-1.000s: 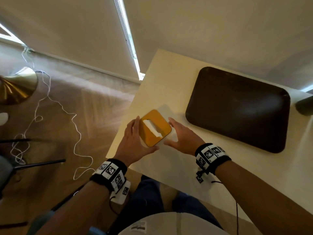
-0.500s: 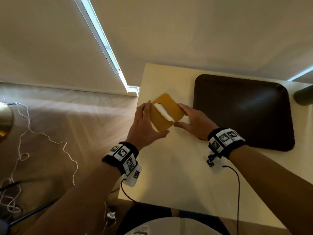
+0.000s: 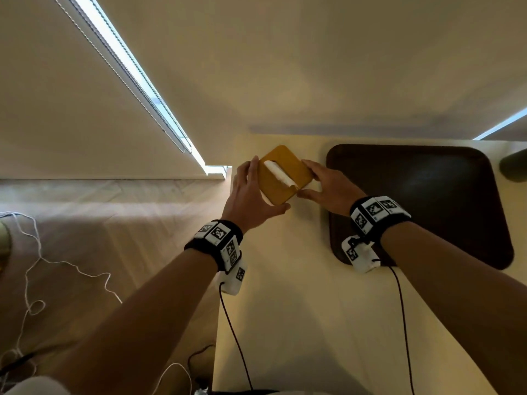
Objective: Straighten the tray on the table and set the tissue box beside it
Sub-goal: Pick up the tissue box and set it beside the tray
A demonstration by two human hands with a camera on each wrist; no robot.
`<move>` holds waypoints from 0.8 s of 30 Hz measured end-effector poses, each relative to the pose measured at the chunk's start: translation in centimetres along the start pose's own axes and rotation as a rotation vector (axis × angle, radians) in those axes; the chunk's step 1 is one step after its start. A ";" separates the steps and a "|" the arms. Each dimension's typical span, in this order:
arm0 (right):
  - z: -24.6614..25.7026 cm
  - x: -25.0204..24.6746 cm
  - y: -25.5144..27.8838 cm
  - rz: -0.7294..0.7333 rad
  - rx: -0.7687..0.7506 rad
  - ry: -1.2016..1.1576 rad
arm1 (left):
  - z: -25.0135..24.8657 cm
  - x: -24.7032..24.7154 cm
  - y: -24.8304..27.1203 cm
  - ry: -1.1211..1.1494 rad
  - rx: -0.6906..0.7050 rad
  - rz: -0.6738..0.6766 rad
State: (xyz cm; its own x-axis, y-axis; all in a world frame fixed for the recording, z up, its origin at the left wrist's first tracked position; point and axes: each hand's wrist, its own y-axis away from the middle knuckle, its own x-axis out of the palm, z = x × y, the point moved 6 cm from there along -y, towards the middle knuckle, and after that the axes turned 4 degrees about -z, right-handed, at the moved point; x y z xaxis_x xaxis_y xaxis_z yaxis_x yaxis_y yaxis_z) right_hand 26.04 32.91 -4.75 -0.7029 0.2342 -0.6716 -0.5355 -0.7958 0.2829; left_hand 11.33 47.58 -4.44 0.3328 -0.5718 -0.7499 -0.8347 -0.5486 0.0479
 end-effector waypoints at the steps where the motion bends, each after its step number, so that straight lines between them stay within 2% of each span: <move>1: -0.1 0.0 -0.1 0.006 0.004 -0.003 | 0.0 0.1 -0.1 -0.001 0.004 -0.001; 7: 0.2 0.0 0.5 -0.016 0.011 -0.040 | 0.1 0.5 -0.2 -0.011 0.030 -0.013; 10: 0.2 0.6 1.7 -0.105 0.038 -0.076 | 0.0 0.2 0.3 0.047 0.027 0.002; 14: 0.0 3.3 4.6 -0.229 0.146 -0.313 | 1.6 -1.4 -0.2 0.309 -0.076 0.015; 16: -0.1 5.2 5.6 -0.234 0.220 -0.443 | 2.3 -1.8 -0.6 0.361 -0.122 0.057; 18: 0.1 6.7 5.8 -0.217 0.267 -0.521 | 2.1 -1.6 -0.3 0.362 -0.103 0.131; 20: 0.9 7.5 5.4 -0.217 0.238 -0.589 | 2.0 -1.1 0.3 0.398 -0.083 0.171; 24: 2.1 7.0 4.9 -0.267 0.176 -0.638 | 2.6 -0.6 1.1 0.466 -0.116 0.144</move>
State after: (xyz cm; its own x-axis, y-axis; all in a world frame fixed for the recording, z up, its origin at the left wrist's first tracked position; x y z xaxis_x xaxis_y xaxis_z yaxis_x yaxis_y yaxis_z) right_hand 17.50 31.79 -6.60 -0.6450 0.7328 -0.2165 -0.7576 -0.5761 0.3069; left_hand 9.12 48.91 -5.65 0.4004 -0.8441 -0.3567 -0.8413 -0.4929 0.2219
